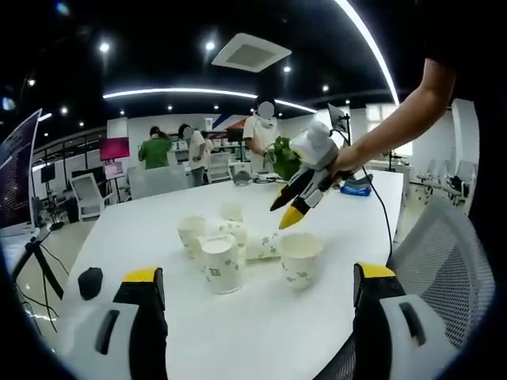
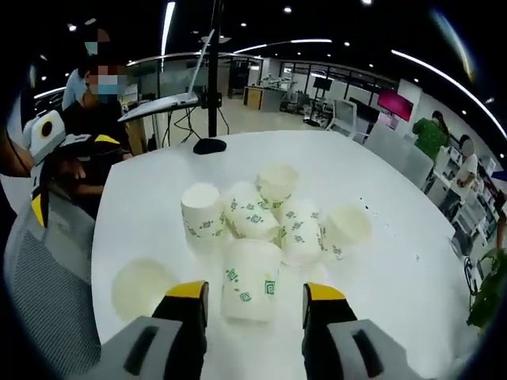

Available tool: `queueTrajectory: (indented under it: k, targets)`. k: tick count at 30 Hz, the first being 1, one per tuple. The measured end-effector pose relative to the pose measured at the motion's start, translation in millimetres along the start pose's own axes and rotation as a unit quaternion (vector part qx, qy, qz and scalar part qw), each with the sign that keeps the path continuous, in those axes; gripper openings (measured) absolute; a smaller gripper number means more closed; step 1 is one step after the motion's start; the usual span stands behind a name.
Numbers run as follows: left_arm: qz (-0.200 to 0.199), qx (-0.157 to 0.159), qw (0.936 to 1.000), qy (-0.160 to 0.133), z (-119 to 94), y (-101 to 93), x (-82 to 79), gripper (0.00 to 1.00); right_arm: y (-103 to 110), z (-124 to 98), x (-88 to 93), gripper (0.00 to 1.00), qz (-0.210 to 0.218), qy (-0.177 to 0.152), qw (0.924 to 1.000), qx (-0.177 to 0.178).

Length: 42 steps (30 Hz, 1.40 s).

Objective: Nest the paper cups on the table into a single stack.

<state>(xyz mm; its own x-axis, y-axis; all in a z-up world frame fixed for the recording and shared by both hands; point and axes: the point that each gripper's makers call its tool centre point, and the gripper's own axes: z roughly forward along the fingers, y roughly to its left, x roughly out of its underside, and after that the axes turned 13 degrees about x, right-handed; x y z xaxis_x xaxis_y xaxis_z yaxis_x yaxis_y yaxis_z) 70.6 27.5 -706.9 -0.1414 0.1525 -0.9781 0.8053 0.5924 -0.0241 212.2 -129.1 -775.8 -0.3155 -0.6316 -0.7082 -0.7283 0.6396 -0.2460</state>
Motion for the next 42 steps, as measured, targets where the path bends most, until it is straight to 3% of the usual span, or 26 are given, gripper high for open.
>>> queueTrajectory:
  k: [27, 34, 42]
  targets:
    - [-0.001, 0.014, 0.9999, 0.009, 1.4, -4.6, 3.7, 0.99, 11.8, 42.7, 31.8, 0.44, 0.020, 0.038, 0.9991, -0.005]
    - [-0.009, 0.016, 0.9998, 0.008, 1.9, -5.0, 1.3, 0.99, 11.9, 43.1, 33.7, 0.36, 0.017, 0.039, 0.9991, -0.003]
    - [-0.012, 0.021, 0.9996, 0.016, 2.7, -5.6, 1.3, 0.99, 10.5, 41.0, 33.4, 0.36, 0.020, 0.035, 0.9992, -0.001]
